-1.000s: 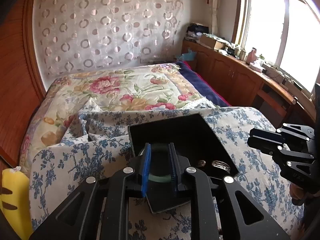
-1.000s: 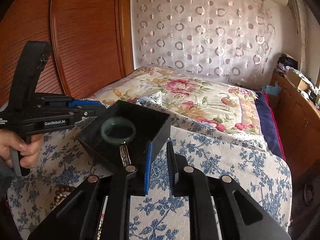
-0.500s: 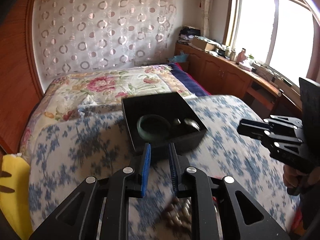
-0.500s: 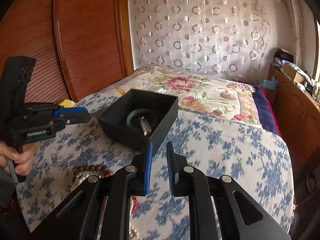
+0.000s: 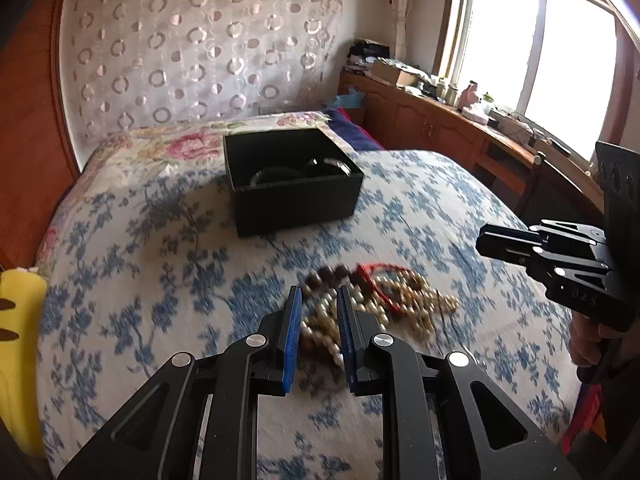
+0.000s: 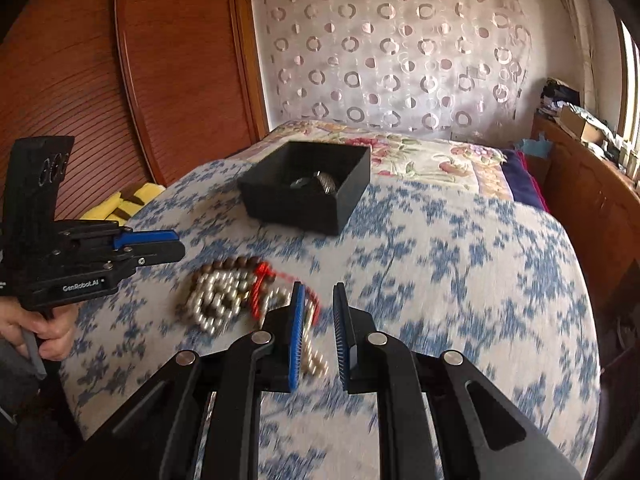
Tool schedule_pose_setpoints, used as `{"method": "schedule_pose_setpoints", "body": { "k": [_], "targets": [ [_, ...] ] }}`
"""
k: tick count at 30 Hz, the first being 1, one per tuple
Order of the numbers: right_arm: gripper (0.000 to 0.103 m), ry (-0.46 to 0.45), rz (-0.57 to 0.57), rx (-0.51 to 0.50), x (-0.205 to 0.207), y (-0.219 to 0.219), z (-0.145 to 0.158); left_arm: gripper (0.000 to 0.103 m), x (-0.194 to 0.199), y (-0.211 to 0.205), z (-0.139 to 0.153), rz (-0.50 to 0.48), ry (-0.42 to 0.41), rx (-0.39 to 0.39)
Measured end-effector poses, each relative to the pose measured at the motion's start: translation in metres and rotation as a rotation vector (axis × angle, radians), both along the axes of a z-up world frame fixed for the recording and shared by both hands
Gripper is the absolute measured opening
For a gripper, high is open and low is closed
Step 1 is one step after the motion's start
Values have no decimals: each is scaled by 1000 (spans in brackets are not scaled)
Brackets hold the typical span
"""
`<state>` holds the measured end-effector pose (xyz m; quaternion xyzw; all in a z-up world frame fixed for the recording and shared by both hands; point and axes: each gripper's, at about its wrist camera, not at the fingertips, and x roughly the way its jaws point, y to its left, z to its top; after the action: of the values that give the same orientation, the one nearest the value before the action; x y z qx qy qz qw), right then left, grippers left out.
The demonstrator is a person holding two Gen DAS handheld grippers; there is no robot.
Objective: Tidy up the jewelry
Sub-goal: 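Grasp the red string bracelet with the left tool and lift it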
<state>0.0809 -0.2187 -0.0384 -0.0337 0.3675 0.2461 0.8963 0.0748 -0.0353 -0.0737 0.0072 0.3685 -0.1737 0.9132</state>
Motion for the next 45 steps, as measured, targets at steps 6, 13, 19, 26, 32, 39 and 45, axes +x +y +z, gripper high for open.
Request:
{"method": "schedule_pose_setpoints", "body": {
  "k": [6,13,19,26,32,39,45],
  "targets": [
    [16,53,-12,7,-22,-5,-21,18,-5,-8,-9,-16,25,-5],
    [16,71,-20,-7,-38,-8,-34,28,-1,-17,-12,-17,40,-10],
    [16,70,-17,7,-39,-11,-33,32,8,-31,-14,-34,45,3],
    [16,68,-29,24,-41,-18,-31,32,40,-49,-12,-65,65,15],
    [16,71,-28,23,-41,-19,-32,32,61,-54,-26,-65,124,21],
    [16,76,-25,22,-42,-17,-34,6,60,-55,-24,-88,105,20],
    [16,72,-20,22,-42,-17,-34,6,42,-47,11,-66,-4,-1]
  ]
}}
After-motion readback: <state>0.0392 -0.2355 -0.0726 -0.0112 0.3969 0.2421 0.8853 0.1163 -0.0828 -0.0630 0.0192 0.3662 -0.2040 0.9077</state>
